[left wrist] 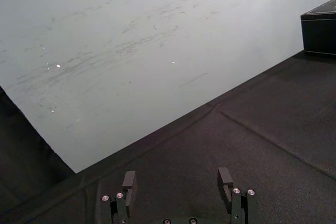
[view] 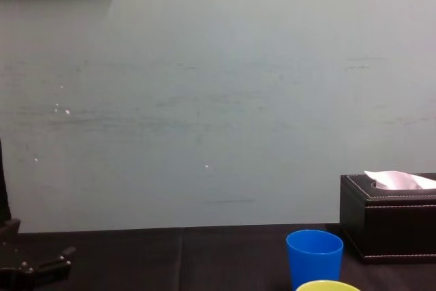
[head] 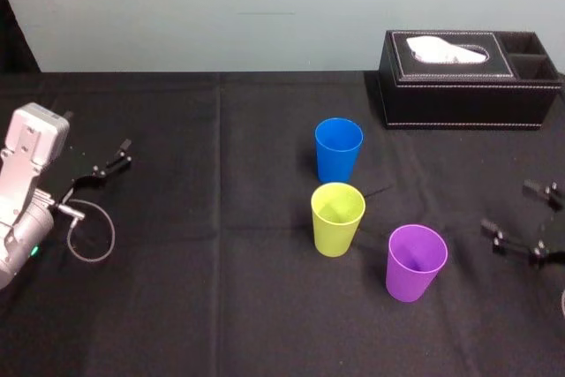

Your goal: Stack the three plastic cups sequentially using one hand.

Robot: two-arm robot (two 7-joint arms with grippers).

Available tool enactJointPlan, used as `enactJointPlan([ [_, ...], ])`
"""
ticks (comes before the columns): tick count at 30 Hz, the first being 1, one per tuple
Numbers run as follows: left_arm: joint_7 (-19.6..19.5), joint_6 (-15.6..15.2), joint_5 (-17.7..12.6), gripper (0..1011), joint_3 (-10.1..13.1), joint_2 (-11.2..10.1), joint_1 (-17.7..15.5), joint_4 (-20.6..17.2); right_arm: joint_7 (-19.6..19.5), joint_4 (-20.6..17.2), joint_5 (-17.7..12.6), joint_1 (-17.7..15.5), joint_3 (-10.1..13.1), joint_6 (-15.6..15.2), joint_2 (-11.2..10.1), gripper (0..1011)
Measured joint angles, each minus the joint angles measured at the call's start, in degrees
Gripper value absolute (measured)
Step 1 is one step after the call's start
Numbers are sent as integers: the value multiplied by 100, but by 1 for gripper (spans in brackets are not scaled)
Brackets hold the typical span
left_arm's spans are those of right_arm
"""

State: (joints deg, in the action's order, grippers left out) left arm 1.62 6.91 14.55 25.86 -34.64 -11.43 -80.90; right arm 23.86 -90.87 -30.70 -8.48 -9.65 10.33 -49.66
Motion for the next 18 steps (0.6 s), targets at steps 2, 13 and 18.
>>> enactJointPlan([
  [2, 0, 0, 0, 1011, 0, 0, 0, 0, 355, 44, -94, -163, 53, 227, -110, 1002],
  [13, 0, 0, 0, 1011, 0, 0, 0, 0, 1629, 77, -345, -515, 27, 747, -310, 1002],
  [18, 0, 0, 0, 1011, 0, 0, 0, 0, 1802, -98, -404, -578, -23, 465, -325, 1002],
])
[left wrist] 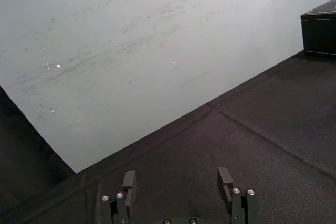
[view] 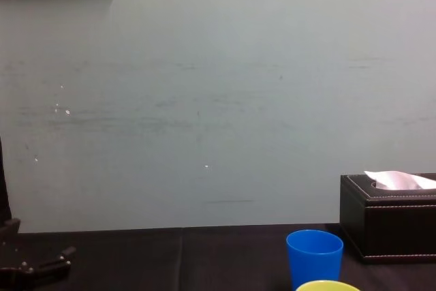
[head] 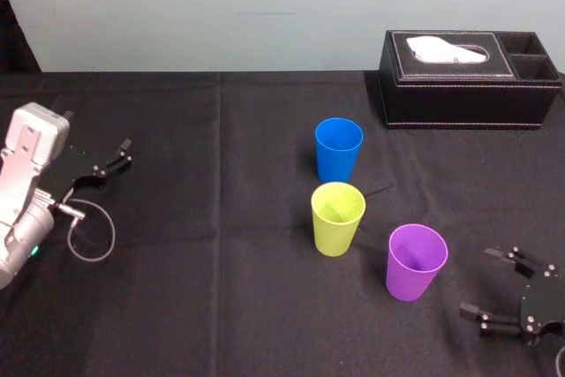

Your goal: Stack the three plastic cups sequentially using one hand.

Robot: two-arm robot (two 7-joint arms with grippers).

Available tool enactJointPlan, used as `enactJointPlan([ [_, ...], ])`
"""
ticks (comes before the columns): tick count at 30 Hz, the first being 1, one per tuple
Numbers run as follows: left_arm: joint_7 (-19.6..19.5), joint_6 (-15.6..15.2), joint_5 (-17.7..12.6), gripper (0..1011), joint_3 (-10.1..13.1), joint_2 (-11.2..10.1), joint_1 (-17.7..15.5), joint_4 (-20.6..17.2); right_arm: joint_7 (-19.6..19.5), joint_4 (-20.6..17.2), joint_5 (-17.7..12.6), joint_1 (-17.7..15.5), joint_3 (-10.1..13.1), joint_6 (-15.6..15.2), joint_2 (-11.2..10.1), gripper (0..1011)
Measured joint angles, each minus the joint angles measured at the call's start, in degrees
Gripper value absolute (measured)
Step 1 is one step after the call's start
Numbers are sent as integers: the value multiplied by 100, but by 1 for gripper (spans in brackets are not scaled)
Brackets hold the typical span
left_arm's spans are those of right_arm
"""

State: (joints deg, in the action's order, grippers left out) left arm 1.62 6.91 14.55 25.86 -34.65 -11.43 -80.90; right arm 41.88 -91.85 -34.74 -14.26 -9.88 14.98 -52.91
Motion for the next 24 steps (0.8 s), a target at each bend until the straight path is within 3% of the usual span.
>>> enactJointPlan([
  [8, 0, 0, 0, 1011, 0, 0, 0, 0, 42, -205, -101, -58, -16, -441, 91, 1002],
  [12, 0, 0, 0, 1011, 0, 0, 0, 0, -117, -298, -76, -81, -32, -623, 185, 1002],
  [24, 0, 0, 0, 1011, 0, 0, 0, 0, -617, -403, 320, 88, -156, -826, 603, 1002],
])
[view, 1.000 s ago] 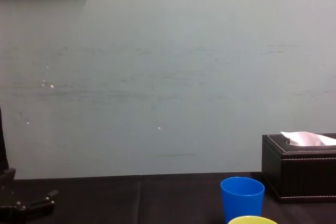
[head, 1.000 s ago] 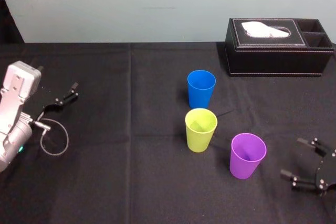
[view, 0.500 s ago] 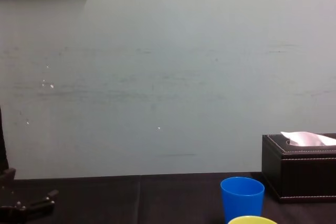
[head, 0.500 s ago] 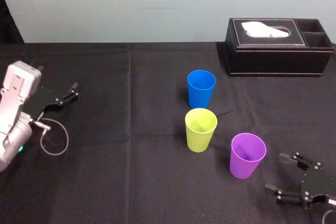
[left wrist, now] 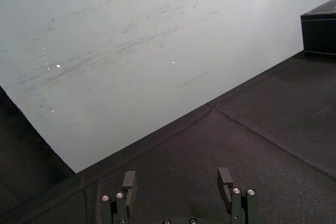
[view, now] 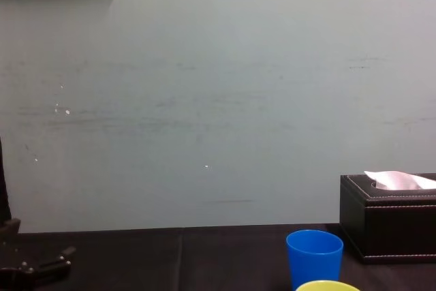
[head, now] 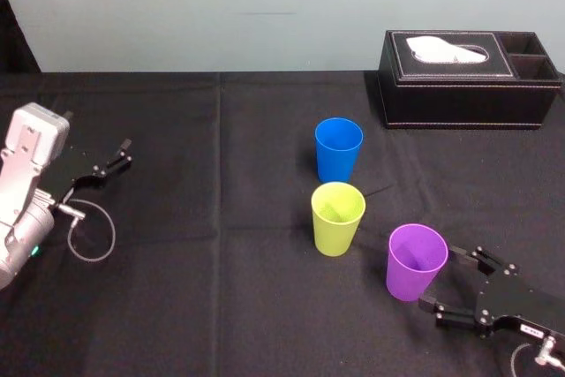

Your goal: Stack the three plastic cups sequentially using one hand.

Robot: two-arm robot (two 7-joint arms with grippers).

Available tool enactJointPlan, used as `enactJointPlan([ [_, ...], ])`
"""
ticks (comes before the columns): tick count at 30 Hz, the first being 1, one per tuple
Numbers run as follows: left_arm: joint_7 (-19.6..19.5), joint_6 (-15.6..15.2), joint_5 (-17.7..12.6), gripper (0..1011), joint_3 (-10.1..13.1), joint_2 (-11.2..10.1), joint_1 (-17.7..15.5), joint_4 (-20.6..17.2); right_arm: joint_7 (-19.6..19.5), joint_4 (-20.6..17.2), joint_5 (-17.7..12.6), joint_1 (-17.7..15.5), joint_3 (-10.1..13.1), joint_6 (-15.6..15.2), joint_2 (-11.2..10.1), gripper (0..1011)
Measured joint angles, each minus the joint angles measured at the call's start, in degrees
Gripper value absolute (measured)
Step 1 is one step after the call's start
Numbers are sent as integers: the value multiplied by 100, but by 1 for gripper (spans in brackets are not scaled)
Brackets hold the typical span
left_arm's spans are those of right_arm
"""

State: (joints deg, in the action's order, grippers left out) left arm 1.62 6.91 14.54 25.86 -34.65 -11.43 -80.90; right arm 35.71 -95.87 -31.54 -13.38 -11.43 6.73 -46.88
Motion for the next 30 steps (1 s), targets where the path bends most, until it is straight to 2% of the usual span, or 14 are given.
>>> enactJointPlan([
  [7, 0, 0, 0, 1011, 0, 0, 0, 0, -32, -30, 147, 162, -110, -107, 131, 1002],
  [13, 0, 0, 0, 1012, 0, 0, 0, 0, -61, -24, 178, 255, -166, -198, 214, 1002],
  [19, 0, 0, 0, 1011, 0, 0, 0, 0, -197, 21, 175, 368, -258, -387, 392, 1003],
  [30, 0, 0, 0, 1011, 0, 0, 0, 0, -361, 6, 216, 459, -337, -406, 595, 1002],
])
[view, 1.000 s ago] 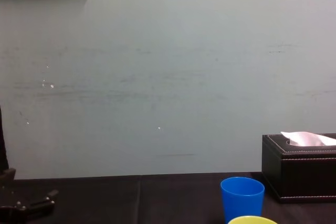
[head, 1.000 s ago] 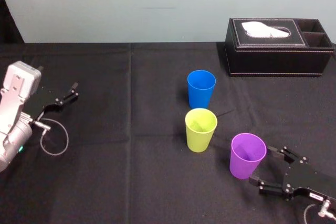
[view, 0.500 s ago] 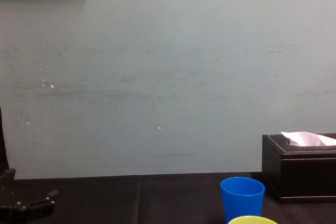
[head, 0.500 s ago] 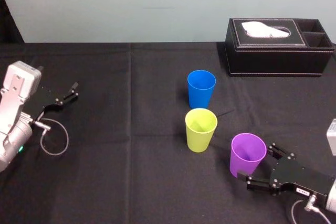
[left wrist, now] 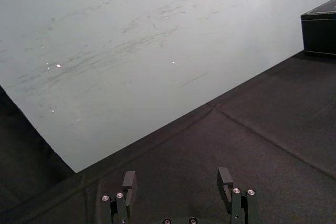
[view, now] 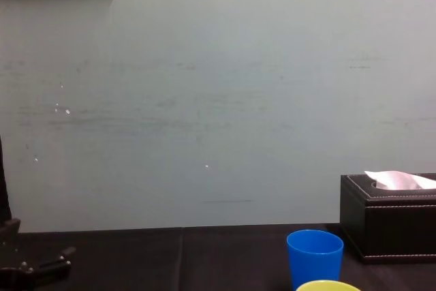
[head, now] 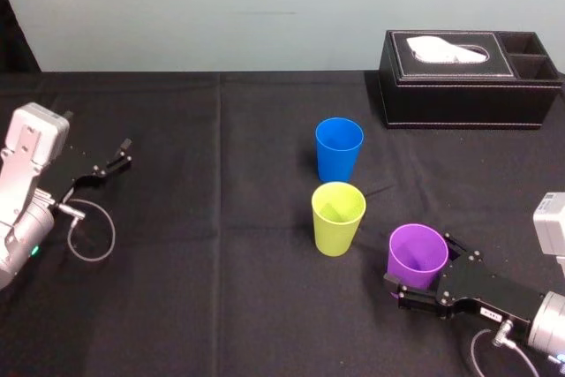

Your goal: Stack the three plastic cups sequentially using one hand.

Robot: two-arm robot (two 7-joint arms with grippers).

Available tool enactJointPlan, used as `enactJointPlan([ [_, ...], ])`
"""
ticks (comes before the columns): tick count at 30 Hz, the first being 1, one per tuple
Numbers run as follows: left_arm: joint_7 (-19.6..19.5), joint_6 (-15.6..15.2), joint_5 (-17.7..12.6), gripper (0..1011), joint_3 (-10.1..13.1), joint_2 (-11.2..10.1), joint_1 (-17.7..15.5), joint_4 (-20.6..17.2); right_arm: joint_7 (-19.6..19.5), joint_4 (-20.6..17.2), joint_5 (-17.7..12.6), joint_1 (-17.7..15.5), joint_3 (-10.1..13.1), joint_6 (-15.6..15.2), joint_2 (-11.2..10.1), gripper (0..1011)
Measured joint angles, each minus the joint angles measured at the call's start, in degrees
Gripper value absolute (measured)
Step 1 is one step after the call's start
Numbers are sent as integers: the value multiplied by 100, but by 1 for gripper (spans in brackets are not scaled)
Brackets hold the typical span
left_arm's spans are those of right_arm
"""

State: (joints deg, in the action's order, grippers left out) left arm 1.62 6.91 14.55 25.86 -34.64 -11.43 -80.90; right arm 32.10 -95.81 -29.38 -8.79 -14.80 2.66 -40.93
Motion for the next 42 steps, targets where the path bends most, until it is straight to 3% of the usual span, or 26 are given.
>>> enactJointPlan([
  [9, 0, 0, 0, 1011, 0, 0, 0, 0, 5, 0, -4, -7, 10, 4, -11, 997],
  [19, 0, 0, 0, 1011, 0, 0, 0, 0, 9, 3, -16, -13, 17, 9, -19, 774],
  [27, 0, 0, 0, 1011, 0, 0, 0, 0, 40, 7, -32, -15, 21, 18, -25, 741],
  [29, 0, 0, 0, 1011, 0, 0, 0, 0, 226, 4, -200, 43, 68, 34, -73, 741],
  [36, 0, 0, 0, 1012, 0, 0, 0, 0, 356, -222, -665, 406, 152, -454, -214, 741],
  [42, 0, 0, 0, 1011, 0, 0, 0, 0, 257, -333, -822, 840, 103, -831, -233, 741],
])
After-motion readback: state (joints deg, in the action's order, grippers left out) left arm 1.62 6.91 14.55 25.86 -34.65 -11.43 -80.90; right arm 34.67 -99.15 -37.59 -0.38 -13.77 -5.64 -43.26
